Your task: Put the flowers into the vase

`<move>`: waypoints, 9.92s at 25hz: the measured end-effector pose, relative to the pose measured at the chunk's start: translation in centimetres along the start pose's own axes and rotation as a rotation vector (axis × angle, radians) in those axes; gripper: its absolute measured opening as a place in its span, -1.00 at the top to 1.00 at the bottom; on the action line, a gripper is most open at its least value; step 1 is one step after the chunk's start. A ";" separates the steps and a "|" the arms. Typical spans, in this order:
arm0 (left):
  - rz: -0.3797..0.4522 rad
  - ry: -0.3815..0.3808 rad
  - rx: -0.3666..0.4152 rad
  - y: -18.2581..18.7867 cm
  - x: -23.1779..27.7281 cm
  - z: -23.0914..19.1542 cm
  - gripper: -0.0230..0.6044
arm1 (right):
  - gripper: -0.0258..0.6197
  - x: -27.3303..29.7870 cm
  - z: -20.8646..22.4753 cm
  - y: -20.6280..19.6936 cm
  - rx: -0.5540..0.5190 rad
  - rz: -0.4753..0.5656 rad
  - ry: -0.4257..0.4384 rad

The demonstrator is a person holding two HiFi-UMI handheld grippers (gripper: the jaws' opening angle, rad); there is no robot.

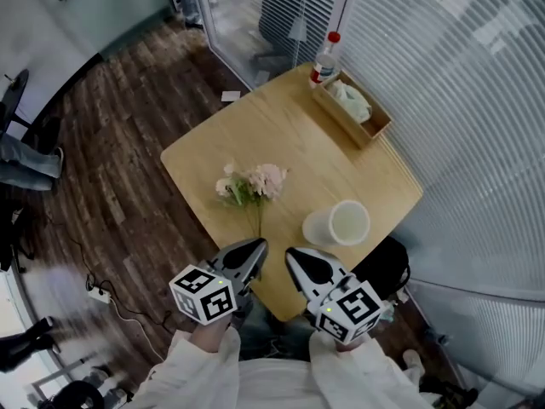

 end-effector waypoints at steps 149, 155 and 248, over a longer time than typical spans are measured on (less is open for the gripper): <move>0.328 -0.586 0.372 17.6 11.9 17.2 0.83 | 0.88 -11.0 5.6 12.4 -0.116 0.446 -0.297; 0.353 -0.628 0.433 17.6 11.8 17.1 0.83 | 0.88 -10.6 5.2 12.2 -0.107 0.437 -0.304; -0.088 -0.319 0.416 5.2 9.3 10.3 0.15 | 0.88 -9.7 4.6 6.1 0.040 0.263 -0.314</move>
Point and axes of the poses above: the fingertips, and each gripper's own axes: x forward along the fingers, z to its right, y out of its top, the point moved 6 cm from there along -x, backward along the fingers, and after that the axes turned 15 degrees about -y, right-handed, at the moved point
